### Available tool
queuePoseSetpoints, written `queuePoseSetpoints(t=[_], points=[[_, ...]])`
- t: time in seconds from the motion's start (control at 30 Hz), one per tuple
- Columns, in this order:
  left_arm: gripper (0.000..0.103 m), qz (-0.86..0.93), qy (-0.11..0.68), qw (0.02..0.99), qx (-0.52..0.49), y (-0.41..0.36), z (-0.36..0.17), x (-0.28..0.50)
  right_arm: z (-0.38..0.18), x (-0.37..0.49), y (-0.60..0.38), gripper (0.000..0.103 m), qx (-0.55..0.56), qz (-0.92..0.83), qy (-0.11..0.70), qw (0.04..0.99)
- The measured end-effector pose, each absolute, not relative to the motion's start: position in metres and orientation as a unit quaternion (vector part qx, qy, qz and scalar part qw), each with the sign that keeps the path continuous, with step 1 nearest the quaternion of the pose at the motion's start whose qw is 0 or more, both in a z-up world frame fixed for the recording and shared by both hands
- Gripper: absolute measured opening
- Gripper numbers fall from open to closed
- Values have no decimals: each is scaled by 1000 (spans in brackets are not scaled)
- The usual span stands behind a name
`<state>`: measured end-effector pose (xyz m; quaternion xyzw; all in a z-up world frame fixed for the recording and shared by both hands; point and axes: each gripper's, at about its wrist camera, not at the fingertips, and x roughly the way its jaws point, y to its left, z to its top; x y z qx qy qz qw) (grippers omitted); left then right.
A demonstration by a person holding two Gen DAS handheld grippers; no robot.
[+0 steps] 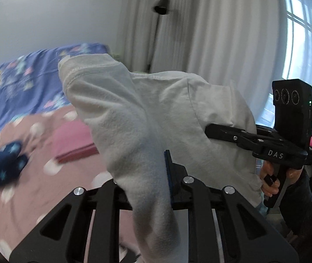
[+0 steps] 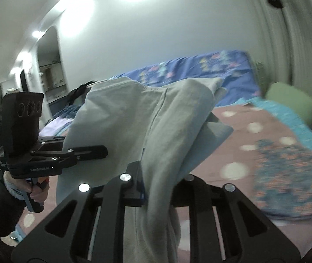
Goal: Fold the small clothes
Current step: 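Lift the grey shirt with both tools toward the floral folded garment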
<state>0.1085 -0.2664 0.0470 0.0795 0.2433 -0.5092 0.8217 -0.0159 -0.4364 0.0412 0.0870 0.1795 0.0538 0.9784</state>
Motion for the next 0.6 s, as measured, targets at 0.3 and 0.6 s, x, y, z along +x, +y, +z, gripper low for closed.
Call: queuePoseSetpoints(t=[0.3,0.6], points=[[19,-564,222,787,119,-414,67,101,67,-58,-554,15,73,-76,146,984],[19,-570,225,779,136,-518,52,130,60,-15,-653,15,66,-176,169,968]])
